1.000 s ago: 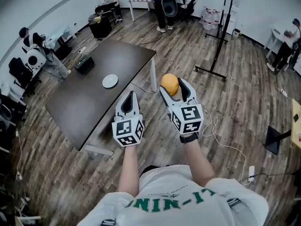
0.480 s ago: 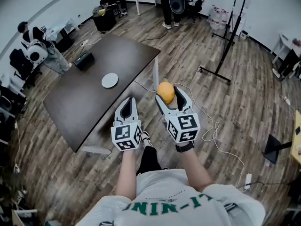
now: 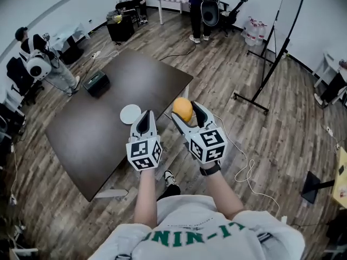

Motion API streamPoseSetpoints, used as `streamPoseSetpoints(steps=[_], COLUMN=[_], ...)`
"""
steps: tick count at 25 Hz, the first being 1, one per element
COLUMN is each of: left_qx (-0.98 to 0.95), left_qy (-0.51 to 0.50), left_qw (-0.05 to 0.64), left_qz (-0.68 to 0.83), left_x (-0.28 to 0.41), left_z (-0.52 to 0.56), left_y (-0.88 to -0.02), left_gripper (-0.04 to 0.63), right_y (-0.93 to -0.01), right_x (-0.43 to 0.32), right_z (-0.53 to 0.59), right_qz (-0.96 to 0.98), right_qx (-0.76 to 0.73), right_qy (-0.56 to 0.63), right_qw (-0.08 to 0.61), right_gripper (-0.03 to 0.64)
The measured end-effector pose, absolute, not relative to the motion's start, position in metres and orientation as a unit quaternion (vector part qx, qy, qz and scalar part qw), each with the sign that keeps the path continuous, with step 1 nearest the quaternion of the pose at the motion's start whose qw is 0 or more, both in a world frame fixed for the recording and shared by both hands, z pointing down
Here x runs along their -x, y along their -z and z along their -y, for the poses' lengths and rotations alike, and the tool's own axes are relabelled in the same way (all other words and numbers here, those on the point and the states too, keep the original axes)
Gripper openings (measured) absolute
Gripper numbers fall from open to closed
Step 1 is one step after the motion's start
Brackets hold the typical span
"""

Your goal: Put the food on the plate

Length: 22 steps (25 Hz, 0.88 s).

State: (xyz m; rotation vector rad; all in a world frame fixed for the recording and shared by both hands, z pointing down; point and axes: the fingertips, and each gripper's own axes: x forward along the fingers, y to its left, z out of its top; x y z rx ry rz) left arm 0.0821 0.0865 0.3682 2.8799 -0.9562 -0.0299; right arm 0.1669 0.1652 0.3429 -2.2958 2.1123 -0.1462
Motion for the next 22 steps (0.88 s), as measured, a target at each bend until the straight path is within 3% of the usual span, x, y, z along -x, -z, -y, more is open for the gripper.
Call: streamPoseSetpoints(steps=[9, 22], left_qx=[-0.933, -0.91], left_qy=[0.004, 0.009], left_qw=[0.066, 0.085], left_qz=[0.354, 0.405], left_x=[-0.069, -0.03], left_z=[0.098, 0.236], left_y=[-0.375, -0.423], left_gripper=[0.012, 0.012], right_y=[-0.351, -0.417], right_x=[-0.158, -0.124], right_z=[0.014, 0.185], right_qz=[-0.7, -0.76], right_qx=[0.712, 0.633], right_qy=[0.058, 0.128], right_qw=[-0.016, -0.069], right_gripper=[0.322, 0.322])
